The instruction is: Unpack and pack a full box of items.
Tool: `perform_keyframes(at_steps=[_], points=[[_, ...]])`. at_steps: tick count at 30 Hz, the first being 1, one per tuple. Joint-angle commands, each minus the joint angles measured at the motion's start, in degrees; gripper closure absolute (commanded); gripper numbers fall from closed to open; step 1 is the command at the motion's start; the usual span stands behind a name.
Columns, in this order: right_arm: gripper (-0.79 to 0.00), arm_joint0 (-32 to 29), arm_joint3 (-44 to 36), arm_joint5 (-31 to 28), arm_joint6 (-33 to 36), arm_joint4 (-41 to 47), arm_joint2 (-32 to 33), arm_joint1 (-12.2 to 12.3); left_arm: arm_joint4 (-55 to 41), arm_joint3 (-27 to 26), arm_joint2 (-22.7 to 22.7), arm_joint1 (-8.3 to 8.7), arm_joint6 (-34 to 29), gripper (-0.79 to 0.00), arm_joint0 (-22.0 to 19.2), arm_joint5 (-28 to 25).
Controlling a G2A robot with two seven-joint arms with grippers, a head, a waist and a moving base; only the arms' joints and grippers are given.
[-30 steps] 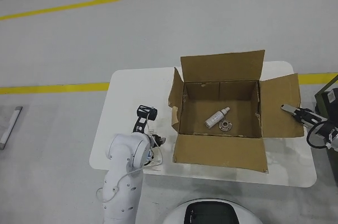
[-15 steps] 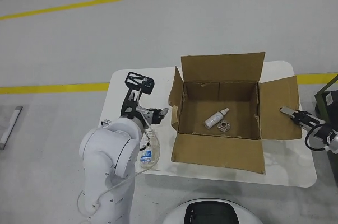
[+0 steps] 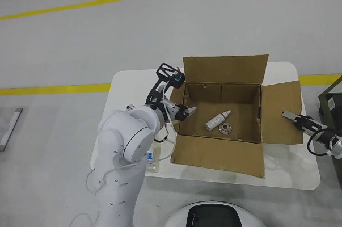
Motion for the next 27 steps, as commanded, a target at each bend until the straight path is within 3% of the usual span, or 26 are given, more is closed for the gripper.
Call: perform_keyframes(at_steps=[1, 11, 12, 13, 14, 15, 20, 27], points=[[0.0, -0.2, 0.0, -0.1, -0.1, 0.0, 0.0, 0.0, 1.9, 3.3, 1.1, 0.04, -1.2, -0.785, -1.0, 0.6], [0.0, -0.8, 0.2, -0.2, -0.1, 0.1, -0.3, 0.1, 3.2, 10.2, 1.5, 0.25, 1.0, -0.785, -2.3, 3.8], [0.0, -0.8, 0.2, -0.1, -0.1, 0.1, -0.5, 0.1, 2.7, 10.9, 1.3, 0.26, 1.5, -0.714, -2.2, 4.2], [0.0, -0.7, 0.2, -0.2, -0.2, 0.2, -0.6, 0.1, 2.6, 11.5, 1.2, 0.3, 1.8, -0.57, -2.1, 4.5], [0.0, -0.7, 0.2, -0.2, -0.1, 0.2, -0.8, 0.1, 1.7, 12.0, 1.0, 0.3, 2.6, -0.32, -1.9, 4.9], [0.0, -0.6, 0.3, -0.2, -0.1, 0.2, -0.8, 0.1, 1.3, 12.4, 1.0, 0.35, 3.1, -0.022, -1.6, 4.5], [0.0, -0.3, 0.6, -0.2, -0.2, 0.5, -1.0, 0.2, -2.6, 13.4, -1.4, 0.66, 5.0, 0.0, 0.6, 6.7], [0.0, -0.1, 0.8, -0.2, -0.6, 1.1, -0.9, 0.2, -5.9, 9.4, -4.5, 1.42, 5.3, 0.0, 4.8, 8.4]])
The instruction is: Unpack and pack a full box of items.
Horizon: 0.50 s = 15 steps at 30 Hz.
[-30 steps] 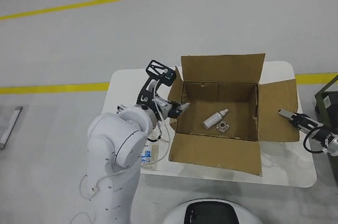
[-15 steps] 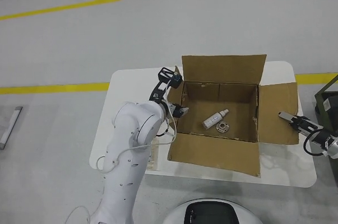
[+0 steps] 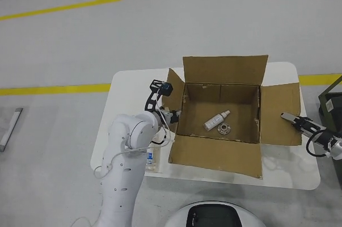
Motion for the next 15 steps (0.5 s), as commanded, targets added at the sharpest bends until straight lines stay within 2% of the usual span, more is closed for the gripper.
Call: perform_keyframes(at_steps=[1, 9, 15], points=[[0.0, 0.1, 0.1, 0.4, -0.4, 0.5, -0.1, 0.0, -1.6, -1.2, -0.6, 0.15, 0.2, 0.0, 1.2, 0.6], [0.0, 0.2, -1.1, 2.6, 0.9, 4.2, 0.3, 0.0, -5.6, -6.6, -1.7, 0.73, -1.0, 0.0, 5.3, 3.4], [0.0, -1.4, -3.4, 4.2, 2.5, 5.1, 1.5, 0.3, -9.2, -12.6, -2.0, 1.01, -2.8, 0.0, 9.1, 8.7]])
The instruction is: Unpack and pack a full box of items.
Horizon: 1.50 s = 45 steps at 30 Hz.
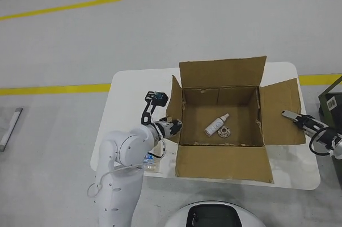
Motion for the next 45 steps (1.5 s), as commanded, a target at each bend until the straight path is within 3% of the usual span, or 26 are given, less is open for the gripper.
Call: perform_keyframes(at_steps=[1, 7, 11, 12, 13, 14, 15, 17, 19, 22, 24, 27, 34, 45], points=[[0.0, -0.6, -0.5, 0.2, 0.4, -0.6, 0.3, 0.1, -0.4, -2.1, 0.1, 0.14, -1.1, 0.0, 1.4, 1.6], [0.0, -1.5, -1.3, 0.8, -0.1, -1.5, 0.5, 0.2, -1.8, -7.8, 0.5, 0.53, -2.4, 0.0, 5.3, 5.6], [0.0, -1.1, -1.7, 1.1, -0.2, -1.8, 0.2, 0.2, -1.9, -8.1, 1.3, 0.82, -2.7, 0.0, 6.8, 6.1], [0.0, -0.8, -1.7, 1.2, -0.2, -2.1, 0.0, 0.2, -2.2, -7.8, 1.4, 0.87, -2.4, -0.065, 7.0, 6.5], [0.0, -0.5, -1.6, 1.3, -0.3, -2.4, -0.2, 0.2, -2.0, -7.5, 1.5, 0.95, -2.3, -0.336, 7.0, 6.3], [0.0, -0.2, -1.6, 1.4, -0.3, -2.7, -0.4, 0.2, -1.0, -7.2, 1.7, 1.09, -2.6, -0.723, 6.7, 5.7], [-0.04, 0.1, -1.6, 1.5, -0.4, -2.9, -0.6, 0.2, 0.0, -7.2, 1.8, 1.19, -2.4, -0.785, 6.3, 5.4], [-0.142, 0.5, -1.5, 1.7, -0.5, -3.5, -1.0, 0.3, 0.3, -7.3, 2.4, 1.27, -1.1, -0.785, 5.8, 4.9], [-0.16, 0.8, -1.4, 1.8, -0.8, -4.9, -1.3, 0.3, 1.9, -6.9, 2.9, 1.46, -2.4, -0.785, 5.0, 4.6], [-0.126, 1.0, -0.7, 2.0, -1.5, -5.0, -1.8, 0.3, 4.1, -6.5, 3.4, 1.68, -3.7, -0.785, 4.0, 5.0], [0.0, 1.0, -0.4, 1.8, -1.6, -5.0, -1.9, 0.3, 4.1, -6.1, 2.9, 1.82, -3.5, -0.785, 4.0, 5.5], [-0.052, 1.0, 0.1, 1.5, -1.7, -5.1, -2.0, 0.3, 5.4, -6.2, 2.2, 2.15, -4.0, -0.785, 4.1, 5.2], [0.0, 1.5, 0.8, 1.7, -1.9, -5.6, -2.1, 0.4, 10.4, -7.1, 0.5, 2.96, -5.8, -0.785, 3.4, 4.4], [0.0, 2.3, 2.1, 1.5, -2.2, -6.8, -3.1, 0.5, 22.0, -5.5, 0.4, 4.03, -9.8, -0.785, 2.6, 1.9]])
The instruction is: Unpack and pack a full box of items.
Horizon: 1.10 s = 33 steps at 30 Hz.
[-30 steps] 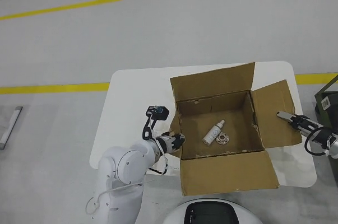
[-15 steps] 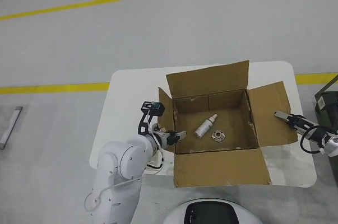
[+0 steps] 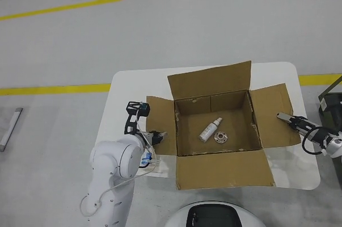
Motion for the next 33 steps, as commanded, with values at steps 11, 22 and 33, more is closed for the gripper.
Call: perform_keyframes(at_steps=[11, 22, 33], points=[[-0.785, 0.4, 0.0, -0.4, -1.3, 1.4, 1.2, 0.1, 0.5, 0.0, 1.3, 0.11, 3.7, -0.785, -1.3, -1.2], [-0.785, -8.2, -15.3, 5.0, -13.2, 9.4, 10.7, -0.4, -0.1, -2.2, 1.1, 0.32, 7.4, -0.785, -2.4, -2.9], [0.0, -12.0, -33.4, 9.0, -17.6, 0.3, 3.9, -1.1, -0.1, -2.2, 1.0, 0.41, 7.8, -0.785, -2.5, -3.6]])
